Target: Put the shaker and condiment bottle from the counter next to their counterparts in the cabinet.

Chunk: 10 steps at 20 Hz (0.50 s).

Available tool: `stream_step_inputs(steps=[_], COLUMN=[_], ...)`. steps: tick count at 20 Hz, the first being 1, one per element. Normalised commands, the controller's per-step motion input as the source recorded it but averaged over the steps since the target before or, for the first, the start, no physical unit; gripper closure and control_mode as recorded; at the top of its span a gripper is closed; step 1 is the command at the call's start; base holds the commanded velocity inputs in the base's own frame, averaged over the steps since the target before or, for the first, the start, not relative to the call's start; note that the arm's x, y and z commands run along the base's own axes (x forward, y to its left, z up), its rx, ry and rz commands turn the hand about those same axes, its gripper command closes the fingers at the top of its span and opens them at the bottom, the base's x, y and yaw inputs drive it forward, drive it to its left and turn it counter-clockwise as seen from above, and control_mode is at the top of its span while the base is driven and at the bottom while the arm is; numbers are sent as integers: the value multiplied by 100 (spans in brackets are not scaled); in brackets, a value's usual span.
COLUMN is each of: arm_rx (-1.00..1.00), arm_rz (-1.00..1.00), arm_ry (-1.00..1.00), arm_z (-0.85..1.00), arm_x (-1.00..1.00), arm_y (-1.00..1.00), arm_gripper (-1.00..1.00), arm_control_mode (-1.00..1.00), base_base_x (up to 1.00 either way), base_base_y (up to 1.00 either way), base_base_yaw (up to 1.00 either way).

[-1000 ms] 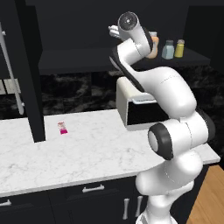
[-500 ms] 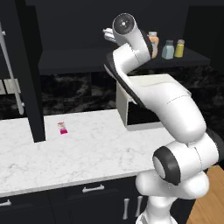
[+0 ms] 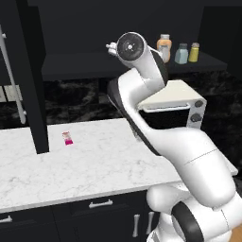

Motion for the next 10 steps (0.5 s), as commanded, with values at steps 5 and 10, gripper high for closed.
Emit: stream_step_inputs(steps=[5,10], arm_rx=[0,-2], arm_rz=[0,0], arm_ry=[-4,0], arm_z=[-91,-100], arm_x=[-100,-100], arm_y=[13,6], arm_gripper=[-100,-100], arm_control_mode=[-100,-100], base_base_x=[0,0], base_base_y=[0,0], base_base_yaw=[0,0])
